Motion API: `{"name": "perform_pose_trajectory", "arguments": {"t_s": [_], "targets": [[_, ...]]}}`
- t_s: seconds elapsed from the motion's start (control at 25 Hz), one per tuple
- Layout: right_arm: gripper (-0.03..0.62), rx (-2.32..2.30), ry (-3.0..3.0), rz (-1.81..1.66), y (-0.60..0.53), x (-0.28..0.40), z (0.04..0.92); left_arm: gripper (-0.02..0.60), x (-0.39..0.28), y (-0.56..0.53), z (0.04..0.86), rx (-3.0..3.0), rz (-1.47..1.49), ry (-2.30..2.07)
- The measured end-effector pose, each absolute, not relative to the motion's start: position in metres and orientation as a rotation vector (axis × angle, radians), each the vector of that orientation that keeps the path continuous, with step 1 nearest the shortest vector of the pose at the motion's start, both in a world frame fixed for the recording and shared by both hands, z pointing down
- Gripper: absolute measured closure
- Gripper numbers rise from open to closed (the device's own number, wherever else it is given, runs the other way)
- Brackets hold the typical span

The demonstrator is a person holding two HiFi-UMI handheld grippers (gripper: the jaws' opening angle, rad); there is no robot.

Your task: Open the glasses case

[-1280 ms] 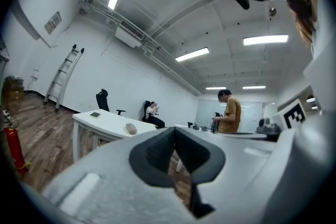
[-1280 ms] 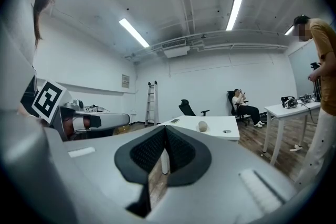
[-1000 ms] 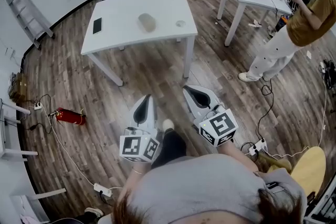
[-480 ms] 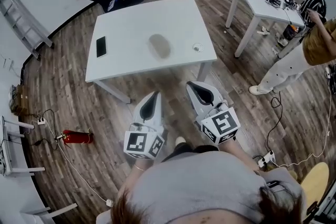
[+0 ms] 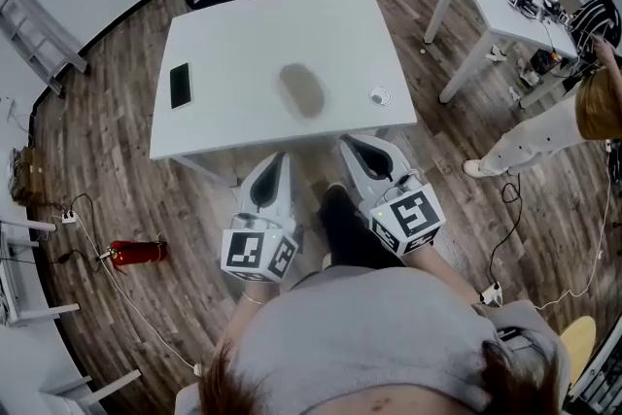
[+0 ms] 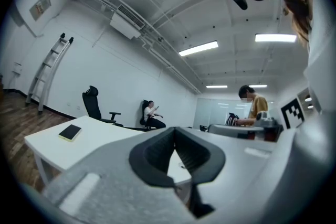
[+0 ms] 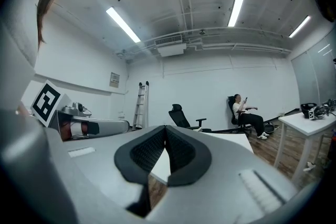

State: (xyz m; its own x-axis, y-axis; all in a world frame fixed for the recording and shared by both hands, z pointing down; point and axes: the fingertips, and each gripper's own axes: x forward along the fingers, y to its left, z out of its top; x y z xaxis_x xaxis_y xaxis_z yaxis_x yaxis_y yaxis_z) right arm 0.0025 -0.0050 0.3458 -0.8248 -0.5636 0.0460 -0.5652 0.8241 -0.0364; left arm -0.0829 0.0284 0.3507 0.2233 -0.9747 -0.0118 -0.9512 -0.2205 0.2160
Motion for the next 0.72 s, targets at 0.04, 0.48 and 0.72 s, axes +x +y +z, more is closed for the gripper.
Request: {"name": "perform_pose_trajectory", "arguments": {"t_s": [0.04, 0.48, 0.72], "targets": [[0.589, 0.913, -2.971, 0.077, -0.016, -0.002, 0.347, 0.581, -0.088, 0.019, 0.352, 2.319, -0.212, -1.862], [0.589, 0.804, -2.993, 0.067, -0.158, -0.048, 0.351, 0.581, -0.13, -0.117, 0.365, 2.232, -0.189, -1.942], [0.589, 0.715, -2.996, 0.051, -0.209, -0.069, 0.353, 0.581, -0.146, -0.164, 0.373, 2.16, -0.183, -1.978]]}}
